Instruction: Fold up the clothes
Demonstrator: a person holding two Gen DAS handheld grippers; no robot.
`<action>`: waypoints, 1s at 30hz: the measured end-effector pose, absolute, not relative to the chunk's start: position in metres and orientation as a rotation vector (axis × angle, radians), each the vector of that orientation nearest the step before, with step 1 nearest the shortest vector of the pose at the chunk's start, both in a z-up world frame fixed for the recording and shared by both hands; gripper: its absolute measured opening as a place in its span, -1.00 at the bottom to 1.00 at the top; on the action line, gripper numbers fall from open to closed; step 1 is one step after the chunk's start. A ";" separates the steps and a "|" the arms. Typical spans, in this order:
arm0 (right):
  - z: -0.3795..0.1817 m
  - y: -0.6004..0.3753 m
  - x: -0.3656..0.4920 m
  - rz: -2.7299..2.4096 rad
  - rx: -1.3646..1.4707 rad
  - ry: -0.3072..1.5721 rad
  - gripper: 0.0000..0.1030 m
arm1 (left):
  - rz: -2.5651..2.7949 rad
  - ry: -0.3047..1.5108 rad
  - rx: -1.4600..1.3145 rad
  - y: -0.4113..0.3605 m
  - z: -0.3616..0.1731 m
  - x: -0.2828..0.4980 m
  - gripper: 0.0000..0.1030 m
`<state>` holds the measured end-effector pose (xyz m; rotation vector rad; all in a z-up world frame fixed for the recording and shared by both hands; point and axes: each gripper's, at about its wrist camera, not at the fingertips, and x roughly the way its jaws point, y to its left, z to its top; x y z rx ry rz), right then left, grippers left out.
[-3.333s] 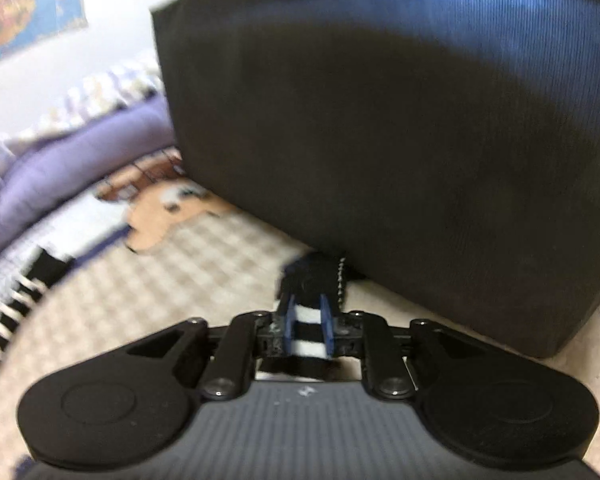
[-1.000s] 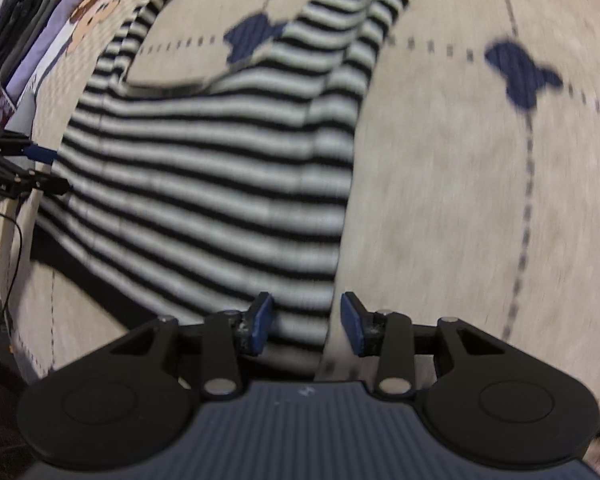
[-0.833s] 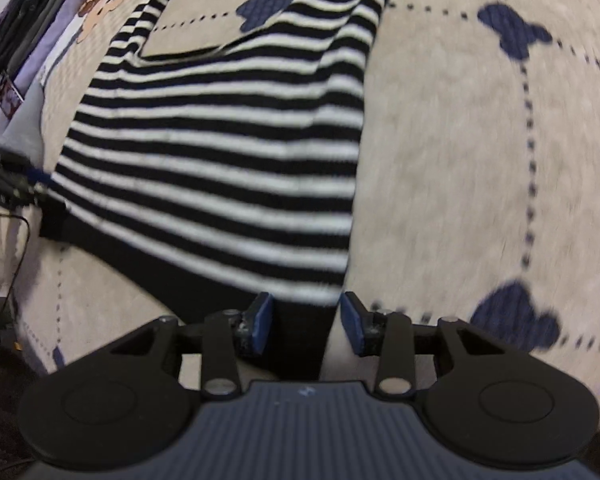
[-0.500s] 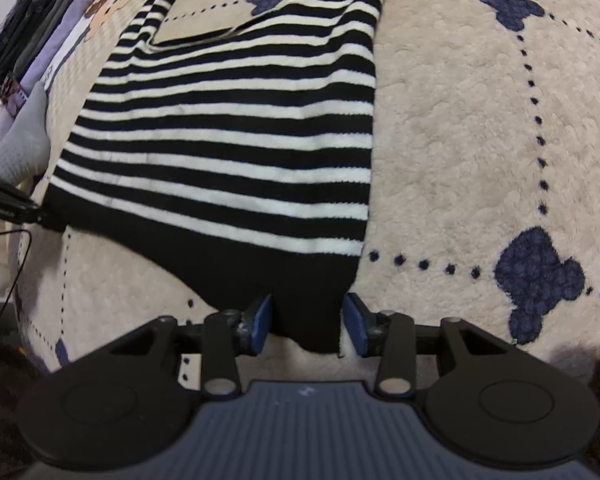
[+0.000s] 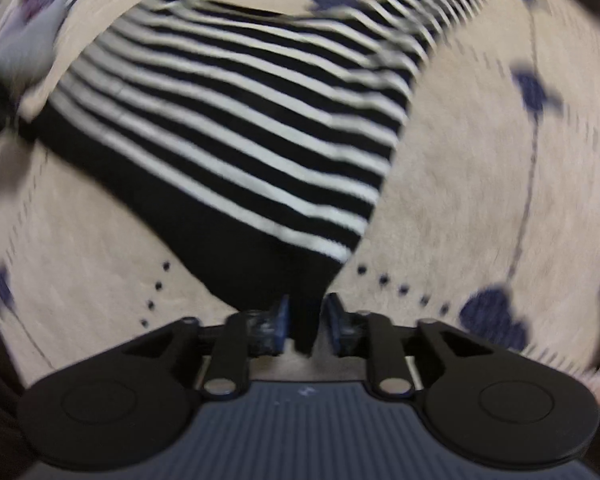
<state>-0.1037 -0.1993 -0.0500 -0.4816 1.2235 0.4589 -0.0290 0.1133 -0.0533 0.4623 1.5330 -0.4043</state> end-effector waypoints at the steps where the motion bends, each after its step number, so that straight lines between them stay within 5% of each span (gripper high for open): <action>1: -0.047 -0.193 -0.111 0.486 -0.553 1.168 -0.37 | -0.411 1.513 0.478 0.111 -0.050 -0.030 -0.27; 10: -0.049 -0.159 -0.175 0.835 -1.014 0.714 -0.32 | -0.527 1.405 0.497 0.077 -0.032 -0.035 -0.27; 20: -0.076 -0.163 -0.199 0.915 -1.287 0.503 -0.32 | -0.568 1.732 0.857 0.099 -0.064 -0.060 -0.25; 30: -0.108 -0.157 -0.203 0.933 -1.475 0.150 -0.31 | -0.653 1.464 0.570 0.065 -0.028 -0.030 -0.15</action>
